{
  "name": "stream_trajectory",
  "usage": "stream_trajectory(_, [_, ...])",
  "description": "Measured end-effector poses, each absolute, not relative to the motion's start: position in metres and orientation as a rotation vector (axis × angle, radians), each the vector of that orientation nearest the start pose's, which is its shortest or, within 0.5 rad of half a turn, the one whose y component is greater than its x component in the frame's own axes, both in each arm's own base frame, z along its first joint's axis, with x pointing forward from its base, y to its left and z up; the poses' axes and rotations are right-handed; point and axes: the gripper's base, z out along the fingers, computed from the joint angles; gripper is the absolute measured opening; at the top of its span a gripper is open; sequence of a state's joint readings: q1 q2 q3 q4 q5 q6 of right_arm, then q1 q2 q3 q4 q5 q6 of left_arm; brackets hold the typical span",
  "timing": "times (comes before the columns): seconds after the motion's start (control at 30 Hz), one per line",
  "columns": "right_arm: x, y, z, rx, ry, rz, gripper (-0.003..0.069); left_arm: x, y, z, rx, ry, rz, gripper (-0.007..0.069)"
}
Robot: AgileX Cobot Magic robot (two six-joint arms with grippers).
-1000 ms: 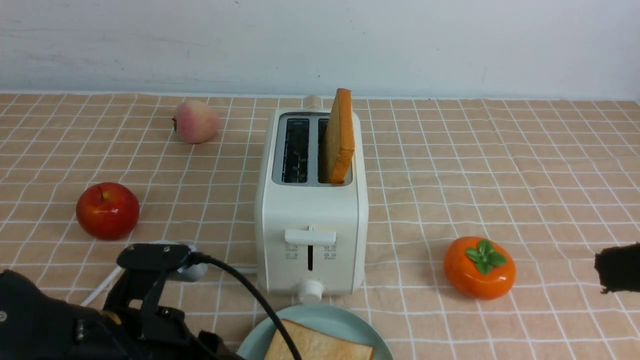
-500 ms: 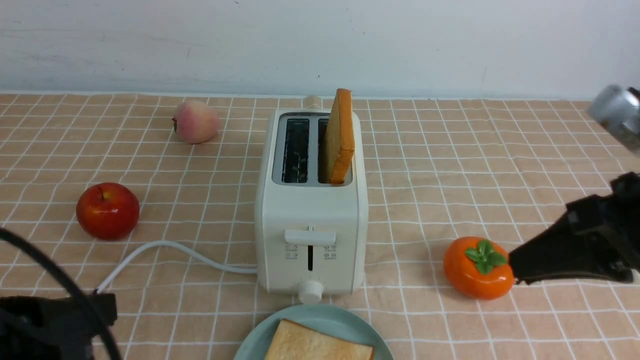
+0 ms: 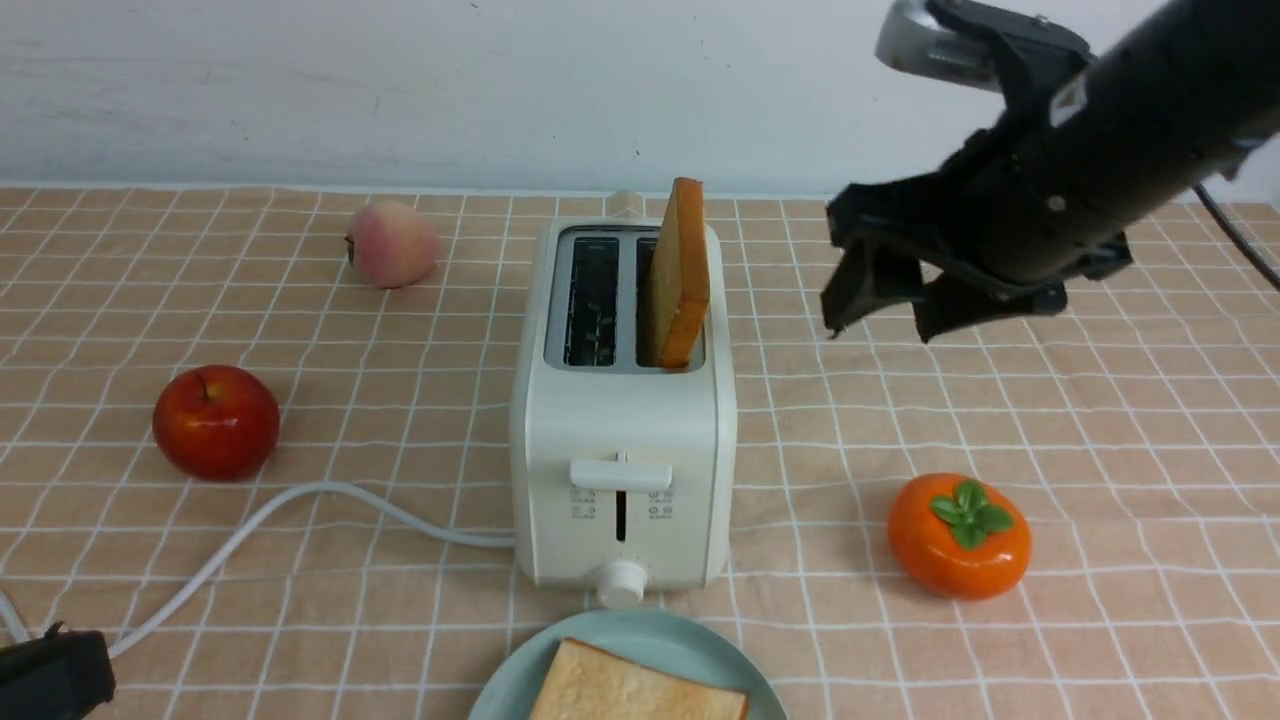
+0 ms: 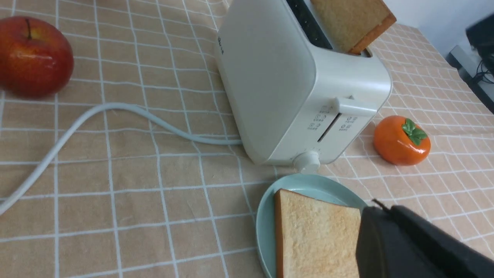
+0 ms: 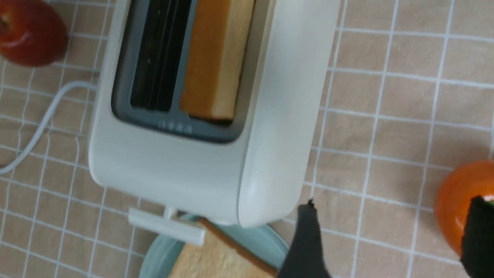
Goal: Take toasted bread from bread machine on light coffee tablecloth place on plate.
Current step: 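Grasp the toast slice in the toaster and pull it up out of the slot with the right gripper, then place the held slice of bread on top of the slice on the plate with the right gripper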
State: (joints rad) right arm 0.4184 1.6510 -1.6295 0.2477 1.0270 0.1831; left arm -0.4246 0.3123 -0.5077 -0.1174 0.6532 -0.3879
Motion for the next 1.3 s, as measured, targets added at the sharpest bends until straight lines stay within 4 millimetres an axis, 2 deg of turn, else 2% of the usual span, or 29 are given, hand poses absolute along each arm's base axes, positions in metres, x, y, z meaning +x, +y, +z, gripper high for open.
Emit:
stream_trajectory(0.07, [0.332,0.173,0.365,-0.228,2.576,0.566,0.0579,0.054,-0.031,0.304,-0.006,2.007,-0.658,-0.0014])
stream_trajectory(0.17, [0.346,0.198,0.365,-0.266,2.557,0.635,0.0629,0.053,-0.031,0.302,0.001,2.030,-0.635,-0.0014])
stream_trajectory(0.3, [0.357,0.216,0.365,-0.298,2.510,0.669,0.0619,0.054,-0.030,0.302,0.003,2.030,-0.631,-0.0014])
stream_trajectory(0.4, [0.373,0.226,0.356,-0.292,2.483,0.669,0.0566,0.054,-0.030,0.302,0.004,2.031,-0.626,-0.0014])
stream_trajectory(0.43, [0.382,0.230,0.342,-0.290,2.504,0.651,0.0521,0.054,-0.030,0.302,0.007,2.031,-0.619,-0.0014])
stream_trajectory(0.5, [0.389,0.233,0.330,-0.292,2.528,0.634,0.0440,0.054,-0.029,0.301,0.008,2.034,-0.613,-0.0014])
stream_trajectory(0.53, [0.393,0.234,0.323,-0.317,2.537,0.603,0.0323,0.054,-0.029,0.301,0.011,2.036,-0.605,-0.0014])
stream_trajectory(0.57, [0.393,0.234,0.324,-0.320,2.536,0.604,0.0305,0.054,-0.029,0.301,0.011,2.036,-0.605,-0.0014])
stream_trajectory(0.6, [0.392,0.234,0.328,-0.353,2.533,0.604,0.0174,0.054,-0.029,0.301,0.012,2.038,-0.602,-0.0014])
stream_trajectory(0.63, [0.390,0.234,0.335,-0.382,2.527,0.601,0.0090,0.054,-0.029,0.300,0.012,2.041,-0.601,-0.0014])
stream_trajectory(0.67, [0.388,0.233,0.344,-0.398,2.514,0.599,0.0084,0.054,-0.029,0.300,0.012,2.041,-0.601,-0.0014])
stream_trajectory(0.73, [0.384,0.231,0.355,-0.421,2.504,0.594,0.0093,0.054,-0.029,0.300,0.013,2.040,-0.597,-0.0014])
stream_trajectory(0.77, [0.373,0.224,0.384,-0.449,2.453,0.581,0.0105,0.054,-0.028,0.300,0.015,2.039,-0.590,-0.0014])
stream_trajectory(0.8, [0.369,0.221,0.394,-0.454,2.435,0.580,0.0106,0.054,-0.028,0.300,0.016,2.039,-0.588,-0.0014])
stream_trajectory(0.83, [0.354,0.212,0.420,-0.471,2.397,0.564,0.0106,0.054,-0.028,0.300,0.017,2.039,-0.583,-0.0014])
stream_trajectory(0.87, [0.352,0.211,0.422,-0.473,2.396,0.561,0.0106,0.054,-0.028,0.300,0.018,2.038,-0.581,-0.0014])
stream_trajectory(0.9, [0.343,0.206,0.436,-0.480,2.375,0.555,0.0106,0.054,-0.028,0.300,0.020,2.038,-0.576,-0.0014])
stream_trajectory(0.93, [0.325,0.194,0.459,-0.488,2.335,0.539,0.0106,0.054,-0.027,0.300,0.023,2.036,-0.565,-0.0014])
stream_trajectory(1.07, [0.285,0.169,0.492,-0.496,2.264,0.499,0.0106,0.055,-0.025,0.300,0.037,2.029,-0.520,-0.0014])
stream_trajectory(1.1, [0.284,0.169,0.493,-0.496,2.264,0.499,0.0106,0.055,-0.025,0.300,0.037,2.029,-0.520,-0.0014])
stream_trajectory(1.17, [0.261,0.161,0.487,-0.511,2.306,0.539,0.0106,0.056,-0.023,0.300,0.049,2.023,-0.484,-0.0014])
stream_trajectory(1.2, [0.261,0.161,0.482,-0.514,2.324,0.541,0.0106,0.056,-0.023,0.300,0.049,2.023,-0.481,-0.0014])
stream_trajectory(1.27, [0.246,0.159,0.468,-0.542,2.383,0.600,0.0106,0.057,-0.022,0.300,0.054,2.020,-0.462,-0.0014])
stream_trajectory(1.3, [0.239,0.161,0.448,-0.573,2.452,0.660,0.0106,0.057,-0.022,0.301,0.056,2.018,-0.456,-0.0014])
